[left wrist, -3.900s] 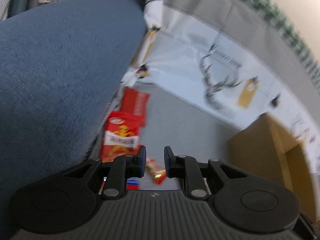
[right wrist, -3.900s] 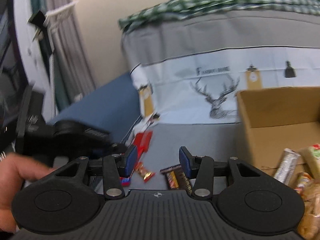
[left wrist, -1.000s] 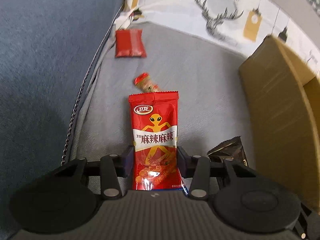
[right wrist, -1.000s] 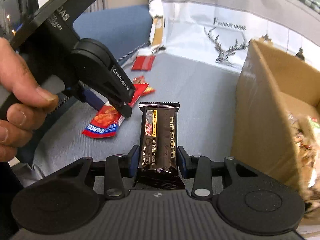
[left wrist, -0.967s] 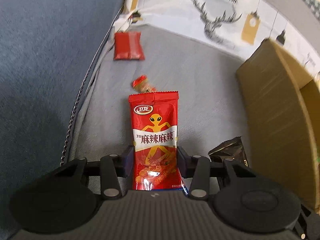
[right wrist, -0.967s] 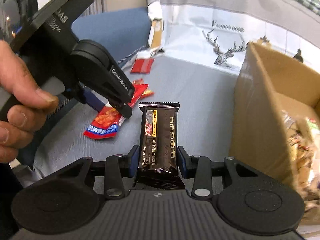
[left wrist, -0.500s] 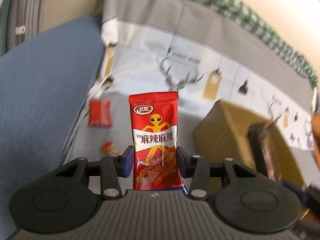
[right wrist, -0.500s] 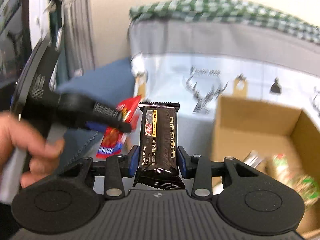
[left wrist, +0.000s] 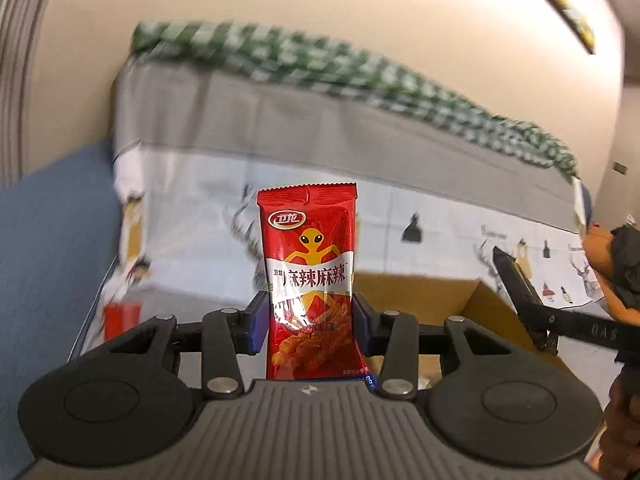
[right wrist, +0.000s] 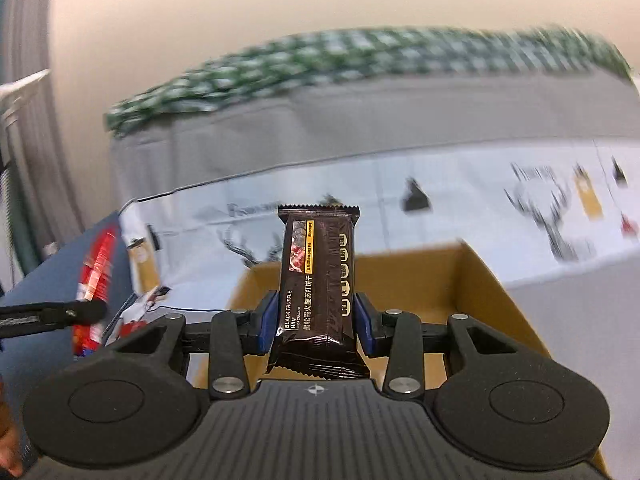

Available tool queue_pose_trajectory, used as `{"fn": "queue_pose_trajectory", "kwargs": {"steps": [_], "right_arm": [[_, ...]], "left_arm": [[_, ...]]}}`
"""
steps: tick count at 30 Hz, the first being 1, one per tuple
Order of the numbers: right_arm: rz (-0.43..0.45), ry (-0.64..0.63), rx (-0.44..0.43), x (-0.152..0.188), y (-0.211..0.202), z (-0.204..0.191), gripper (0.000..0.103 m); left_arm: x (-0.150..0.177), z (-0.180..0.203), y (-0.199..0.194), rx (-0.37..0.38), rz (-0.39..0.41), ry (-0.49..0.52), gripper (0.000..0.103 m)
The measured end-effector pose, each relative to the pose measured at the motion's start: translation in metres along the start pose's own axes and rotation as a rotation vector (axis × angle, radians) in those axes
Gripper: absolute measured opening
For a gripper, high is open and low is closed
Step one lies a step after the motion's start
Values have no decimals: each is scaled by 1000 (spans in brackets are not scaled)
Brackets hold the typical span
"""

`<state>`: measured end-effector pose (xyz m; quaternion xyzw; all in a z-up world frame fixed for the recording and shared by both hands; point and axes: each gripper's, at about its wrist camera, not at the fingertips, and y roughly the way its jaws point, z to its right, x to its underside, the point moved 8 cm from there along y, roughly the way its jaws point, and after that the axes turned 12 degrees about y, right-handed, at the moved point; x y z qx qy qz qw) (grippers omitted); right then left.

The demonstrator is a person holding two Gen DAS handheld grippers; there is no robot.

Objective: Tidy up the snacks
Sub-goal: 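Lift the chocolate bar and red bag and carry both over the box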

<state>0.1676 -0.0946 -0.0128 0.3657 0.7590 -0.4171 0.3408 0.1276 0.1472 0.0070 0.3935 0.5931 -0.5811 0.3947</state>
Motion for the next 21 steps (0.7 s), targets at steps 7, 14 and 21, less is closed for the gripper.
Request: {"fn": "queue_pose_trajectory", "kwargs": {"steps": [7, 14, 21], "right_arm": [[54, 62, 10, -13, -15, 32, 41], [44, 60, 39, -17, -9, 54, 41], [40, 56, 64, -18, -8, 68, 41]], "left_arm": [[-2, 50, 12, 97, -7, 11, 47], [8, 102, 32, 180, -59, 37, 47], [13, 142, 38, 234, -62, 124, 47]]}}
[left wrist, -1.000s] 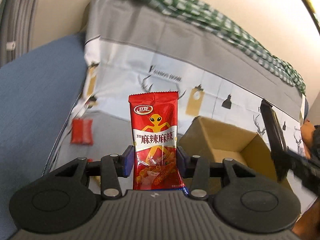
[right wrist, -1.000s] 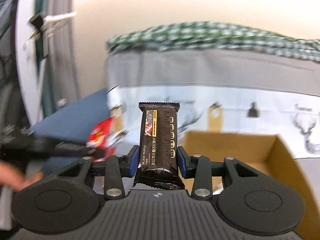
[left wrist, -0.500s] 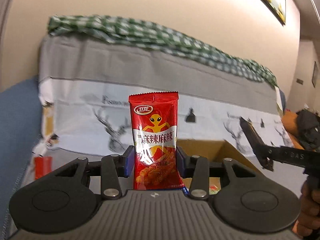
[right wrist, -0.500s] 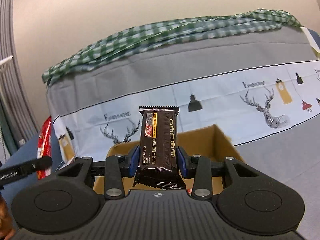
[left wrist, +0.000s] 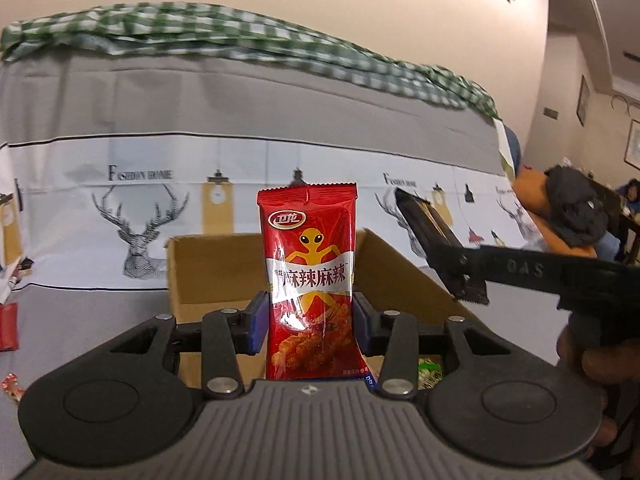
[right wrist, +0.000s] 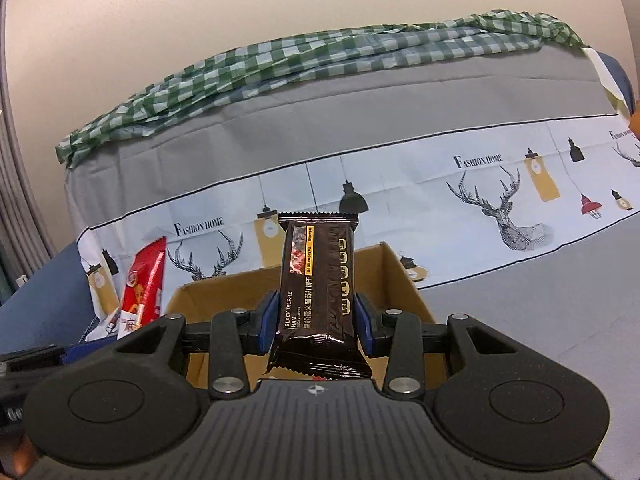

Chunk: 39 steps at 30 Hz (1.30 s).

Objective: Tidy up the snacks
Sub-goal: 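Lift the chocolate bar and red bag and carry both over the box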

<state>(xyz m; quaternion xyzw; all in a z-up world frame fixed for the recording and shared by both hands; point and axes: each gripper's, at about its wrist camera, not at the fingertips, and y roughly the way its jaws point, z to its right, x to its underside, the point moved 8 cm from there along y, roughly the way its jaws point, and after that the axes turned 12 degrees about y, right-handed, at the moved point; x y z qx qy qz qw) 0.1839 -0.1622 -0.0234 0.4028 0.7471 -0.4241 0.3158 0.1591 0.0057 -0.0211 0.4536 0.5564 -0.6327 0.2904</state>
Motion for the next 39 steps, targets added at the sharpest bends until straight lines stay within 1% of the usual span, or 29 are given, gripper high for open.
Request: {"fn": "queue_pose_trajectory", "kwargs": {"steps": [4, 9, 19, 39], "right_arm": [[2, -2, 10, -1, 1, 4, 41], [2, 5, 15, 0, 2, 5, 41], [0, -28, 8, 1, 4, 1, 41], [-2, -44, 6, 4, 6, 0, 41]], "left_arm": [[4, 1, 2, 9, -18, -4, 47], [5, -2, 1, 2, -26, -14, 48], [3, -3, -2, 5, -20, -22, 48], [1, 0, -4, 16, -8, -28, 48]]}}
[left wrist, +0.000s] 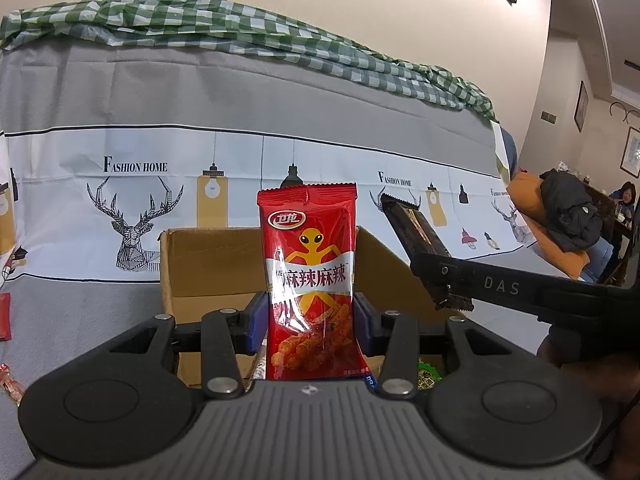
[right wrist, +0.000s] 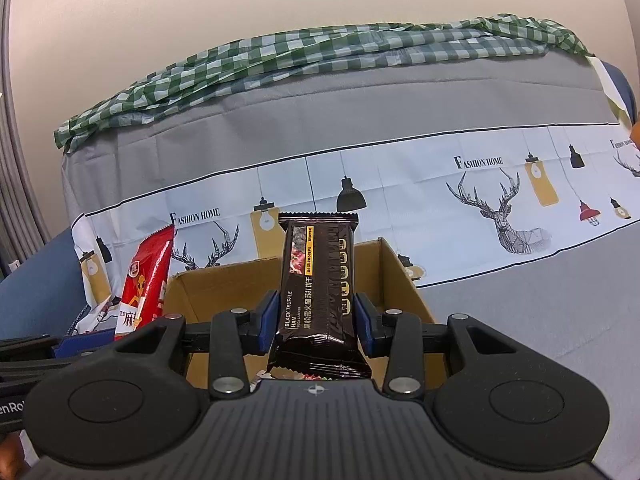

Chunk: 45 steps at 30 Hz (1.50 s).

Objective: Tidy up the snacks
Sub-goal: 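Lift the chocolate bar and red bag and carry both over the box, then open both grippers to drop the chocolate bar and red bag into the box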

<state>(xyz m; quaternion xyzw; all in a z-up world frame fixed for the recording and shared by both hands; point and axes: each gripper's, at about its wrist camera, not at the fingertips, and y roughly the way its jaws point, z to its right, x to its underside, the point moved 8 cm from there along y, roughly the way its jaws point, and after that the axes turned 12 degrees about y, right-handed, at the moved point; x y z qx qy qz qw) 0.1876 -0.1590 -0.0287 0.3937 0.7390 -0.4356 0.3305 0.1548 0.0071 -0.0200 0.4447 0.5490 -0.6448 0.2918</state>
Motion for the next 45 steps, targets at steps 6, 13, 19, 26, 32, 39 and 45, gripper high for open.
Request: {"fn": "queue_pose_trajectory", "kwargs": {"steps": [6, 13, 19, 26, 32, 39, 45], "right_arm": [[2, -2, 0, 0, 0, 1, 41], [2, -6, -2, 1, 1, 0, 41], [5, -10, -5, 1, 0, 0, 41], [9, -14, -9, 2, 0, 0, 41], [11, -17, -14, 1, 0, 0, 41], [18, -19, -17, 2, -2, 0, 41], [-13, -25, 20, 6, 3, 1, 64]], "left_arm": [[-1, 2, 0, 8, 3, 6, 48], [-1, 2, 0, 13, 6, 8, 48], [-2, 2, 0, 14, 7, 9, 48], [-1, 4, 0, 16, 10, 11, 48], [-1, 6, 0, 18, 11, 12, 48], [-2, 7, -2, 23, 14, 10, 49], [-2, 7, 0, 40, 4, 9, 76]]}}
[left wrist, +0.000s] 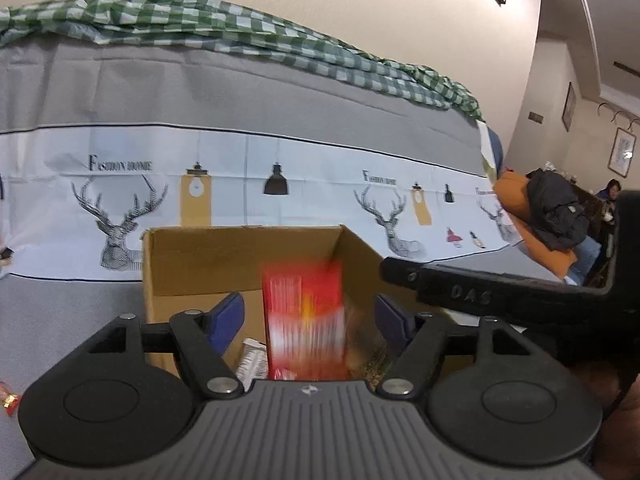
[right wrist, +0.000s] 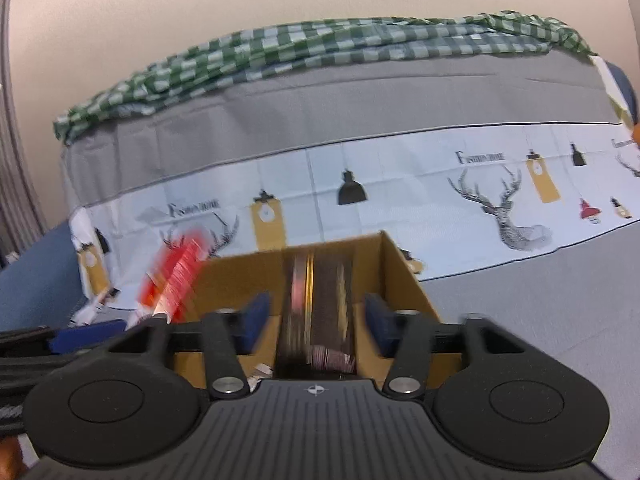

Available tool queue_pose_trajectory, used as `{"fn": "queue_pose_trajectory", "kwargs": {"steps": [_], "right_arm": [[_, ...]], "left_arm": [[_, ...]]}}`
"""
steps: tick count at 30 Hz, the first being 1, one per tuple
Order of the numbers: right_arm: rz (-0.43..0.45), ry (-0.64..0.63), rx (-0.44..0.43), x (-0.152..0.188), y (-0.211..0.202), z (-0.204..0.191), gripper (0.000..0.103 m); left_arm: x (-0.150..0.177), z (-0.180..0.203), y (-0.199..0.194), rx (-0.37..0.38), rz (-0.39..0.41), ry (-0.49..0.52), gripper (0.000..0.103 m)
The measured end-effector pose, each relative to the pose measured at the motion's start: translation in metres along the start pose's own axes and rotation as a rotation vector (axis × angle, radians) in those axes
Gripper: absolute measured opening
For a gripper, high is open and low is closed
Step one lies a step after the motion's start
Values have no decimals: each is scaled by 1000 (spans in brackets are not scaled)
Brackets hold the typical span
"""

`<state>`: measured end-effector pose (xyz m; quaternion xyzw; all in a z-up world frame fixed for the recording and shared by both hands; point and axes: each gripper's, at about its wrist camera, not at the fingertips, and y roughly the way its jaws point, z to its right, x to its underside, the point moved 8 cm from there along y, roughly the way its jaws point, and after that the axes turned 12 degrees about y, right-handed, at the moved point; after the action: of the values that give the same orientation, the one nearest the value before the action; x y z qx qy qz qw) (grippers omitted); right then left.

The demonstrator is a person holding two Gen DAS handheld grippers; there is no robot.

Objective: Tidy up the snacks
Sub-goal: 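Open both grippers to drop the chocolate bar and red bag into the box, then move both grippers back to the remaining snacks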

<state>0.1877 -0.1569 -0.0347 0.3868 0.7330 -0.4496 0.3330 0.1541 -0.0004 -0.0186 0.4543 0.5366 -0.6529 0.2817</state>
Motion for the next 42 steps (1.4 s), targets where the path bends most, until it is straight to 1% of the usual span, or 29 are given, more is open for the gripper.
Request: {"fn": "queue_pose_trajectory", "kwargs": {"steps": [1, 4, 6, 10, 13, 14, 15, 16, 17, 18, 19, 21, 22, 24, 27, 30, 32, 33, 34, 35, 36, 37, 40, 42], "right_arm": [[7, -1, 1, -1, -1, -1, 63], [13, 17, 0, -3, 0, -1, 63], [9, 34, 5, -2, 2, -2, 63], [8, 46, 13, 2, 4, -10, 63], [11, 46, 13, 7, 5, -22, 62], [13, 42, 13, 10, 6, -28, 62], [19, 40, 15, 12, 5, -33, 60], [33, 37, 14, 13, 4, -39, 49], [45, 31, 3, 15, 2, -46, 39], [52, 22, -12, 16, 0, -53, 34], [60, 14, -27, 18, -2, -60, 28], [73, 4, -55, 21, -5, -75, 24], [77, -2, -66, 23, -6, -82, 24], [75, -8, -80, 28, -7, -94, 24], [59, -11, -108, 36, -5, -112, 23], [45, -32, -140, 47, -4, -133, 22], [28, -47, -167, 56, -4, -148, 22], [15, -59, -184, 61, -4, -156, 22], [3, -71, -199, 66, -4, -163, 22], [-11, -87, -216, 72, -4, -172, 22], [-27, -103, -240, 78, -5, -181, 22], [-42, -118, -263, 82, -5, -189, 22], [-109, -182, -347, 99, -2, -220, 23], [-179, -216, -388, 113, 9, -243, 23]], "left_arm": [[0, -1, -1, 2, 1, -2, 76], [-1, -8, -4, -1, 10, -28, 74], [0, -14, -7, -6, 6, -43, 70], [3, -29, -16, -41, -4, -49, 52], [6, -46, -29, -65, 0, -59, 49], [8, -52, -35, -71, 0, -63, 45], [9, -58, -40, -79, -1, -64, 44], [10, -63, -45, -87, -1, -65, 42], [11, -69, -50, -94, -2, -64, 35], [12, -75, -55, -99, -2, -62, 29], [13, -81, -60, -104, -3, -64, 25], [13, -96, -68, -103, -9, -97, 22], [11, -104, -71, -94, -13, -120, 20], [2, -124, -72, -93, -34, -158, 20], [-18, -162, -63, -138, -81, -207, 20], [-29, -204, -50, -172, -88, -292, 20], [-20, -227, -47, -186, -69, -319, 20], [-9, -235, -46, -188, -71, -318, 20], [6, -243, -42, -197, -122, -315, 20], [18, -254, -38, -231, -188, -324, 20], [25, -266, -37, -259, -228, -340, 20], [30, -280, -39, -273, -243, -370, 20], [38, -318, -49, -293, -210, -515, 20], [47, -335, -51, -320, -228, -568, 20]]}}
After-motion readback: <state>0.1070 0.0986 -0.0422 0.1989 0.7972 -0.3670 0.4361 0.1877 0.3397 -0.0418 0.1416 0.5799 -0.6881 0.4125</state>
